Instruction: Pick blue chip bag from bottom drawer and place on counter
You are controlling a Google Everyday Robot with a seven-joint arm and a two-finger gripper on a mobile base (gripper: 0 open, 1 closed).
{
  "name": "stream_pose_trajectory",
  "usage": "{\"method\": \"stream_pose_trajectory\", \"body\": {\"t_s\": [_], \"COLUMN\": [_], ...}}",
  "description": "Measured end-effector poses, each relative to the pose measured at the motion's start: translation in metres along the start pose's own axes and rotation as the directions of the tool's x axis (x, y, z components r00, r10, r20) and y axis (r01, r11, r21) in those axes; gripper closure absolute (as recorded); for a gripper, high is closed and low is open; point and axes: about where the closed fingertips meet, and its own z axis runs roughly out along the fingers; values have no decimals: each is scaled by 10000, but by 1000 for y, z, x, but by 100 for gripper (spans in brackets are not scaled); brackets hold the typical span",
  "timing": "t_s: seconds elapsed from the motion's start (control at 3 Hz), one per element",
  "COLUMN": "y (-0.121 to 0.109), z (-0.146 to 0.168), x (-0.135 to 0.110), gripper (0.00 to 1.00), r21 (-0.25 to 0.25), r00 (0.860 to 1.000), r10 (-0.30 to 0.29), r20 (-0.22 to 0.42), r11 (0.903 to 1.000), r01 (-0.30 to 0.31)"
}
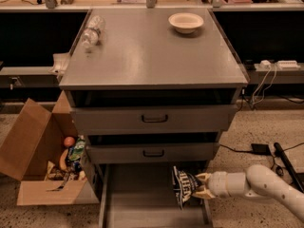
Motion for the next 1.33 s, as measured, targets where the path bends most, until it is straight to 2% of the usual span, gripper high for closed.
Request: {"method": "stream_pose_trajectory", "body": {"t_s": [0.33,0.67,1.0,1.33], "y": [9,14,17,16], "z": [-61,-111,-156,-156], "x": [-88,-158,-230,-232], "gripper": [100,100,100,100], "r21": [489,1031,1732,1714], "r00": [9889,9612,9149,9141], "r10": [-1399,-2632,-3955,-3968], "r20": [501,828,815,830], "r11": [9893,9616,9096,9093], "r01": [1374,2544,3777,3792]}}
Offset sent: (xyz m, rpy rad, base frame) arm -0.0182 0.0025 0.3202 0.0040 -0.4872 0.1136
